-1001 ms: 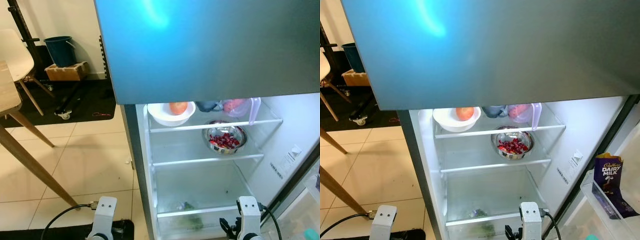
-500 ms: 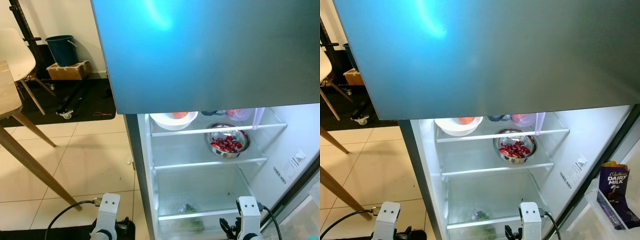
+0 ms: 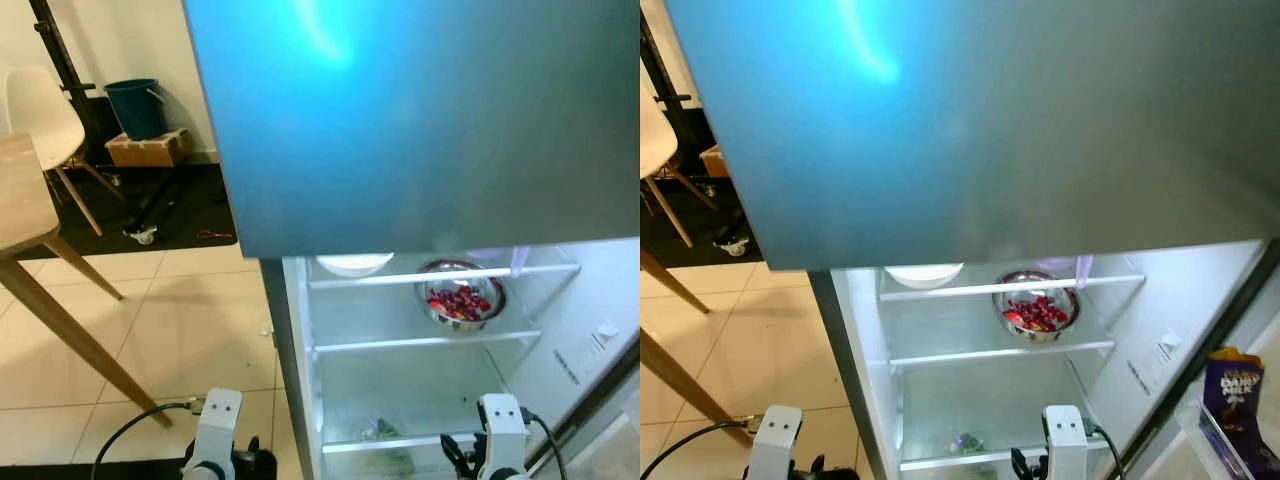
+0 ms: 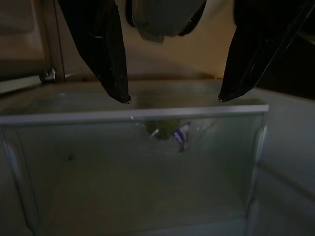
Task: Restocking fridge
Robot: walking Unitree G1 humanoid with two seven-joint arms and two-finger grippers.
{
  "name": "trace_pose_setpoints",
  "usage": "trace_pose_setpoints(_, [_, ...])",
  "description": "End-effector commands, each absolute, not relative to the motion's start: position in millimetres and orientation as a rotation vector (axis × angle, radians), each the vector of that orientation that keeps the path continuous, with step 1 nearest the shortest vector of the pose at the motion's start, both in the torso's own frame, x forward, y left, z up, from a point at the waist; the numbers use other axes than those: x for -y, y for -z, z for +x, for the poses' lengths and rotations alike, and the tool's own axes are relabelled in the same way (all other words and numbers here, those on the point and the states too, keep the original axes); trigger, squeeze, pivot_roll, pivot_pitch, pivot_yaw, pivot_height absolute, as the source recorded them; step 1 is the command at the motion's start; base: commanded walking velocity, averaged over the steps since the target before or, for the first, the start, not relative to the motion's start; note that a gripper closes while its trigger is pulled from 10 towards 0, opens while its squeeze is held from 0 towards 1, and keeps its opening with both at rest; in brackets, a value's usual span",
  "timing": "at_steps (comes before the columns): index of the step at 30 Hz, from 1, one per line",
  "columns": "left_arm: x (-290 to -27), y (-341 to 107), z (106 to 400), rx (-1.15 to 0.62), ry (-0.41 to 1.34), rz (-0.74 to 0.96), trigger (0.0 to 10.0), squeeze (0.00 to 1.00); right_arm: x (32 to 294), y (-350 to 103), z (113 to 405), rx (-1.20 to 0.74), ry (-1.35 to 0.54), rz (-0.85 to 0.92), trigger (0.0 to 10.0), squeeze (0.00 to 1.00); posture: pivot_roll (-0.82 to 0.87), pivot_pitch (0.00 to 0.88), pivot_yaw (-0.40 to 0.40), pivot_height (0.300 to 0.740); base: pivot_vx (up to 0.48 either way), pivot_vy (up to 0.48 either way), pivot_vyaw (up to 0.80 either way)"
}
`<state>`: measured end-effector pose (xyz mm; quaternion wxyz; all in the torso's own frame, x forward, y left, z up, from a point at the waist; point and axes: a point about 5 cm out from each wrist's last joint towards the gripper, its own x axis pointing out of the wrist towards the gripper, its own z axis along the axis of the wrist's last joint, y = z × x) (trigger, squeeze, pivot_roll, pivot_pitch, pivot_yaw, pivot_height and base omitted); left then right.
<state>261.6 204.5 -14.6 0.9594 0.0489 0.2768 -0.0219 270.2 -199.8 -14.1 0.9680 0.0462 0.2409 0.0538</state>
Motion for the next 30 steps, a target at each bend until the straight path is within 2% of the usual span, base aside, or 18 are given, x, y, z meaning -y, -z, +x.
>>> trace_pose_setpoints(1, [-205.2, 19.5, 257.0, -0.583, 0.049, 0.104, 10.0, 0.0, 201.5, 15.5, 267.3, -0.485, -0.11, 0.092, 10.0, 0.0, -0.06, 0.127, 0.009, 0.671, 0.0, 0.0, 0.0])
trace_pose_setpoints(30, [-206.0, 19.4, 260.6, -0.588, 0.06, 0.116, 10.0, 0.0, 208.0, 13.8, 267.1, -0.466, -0.07, 0.098, 10.0, 0.0, -0.06, 0.144, 0.026, 0.671, 0.0, 0.0, 0.0])
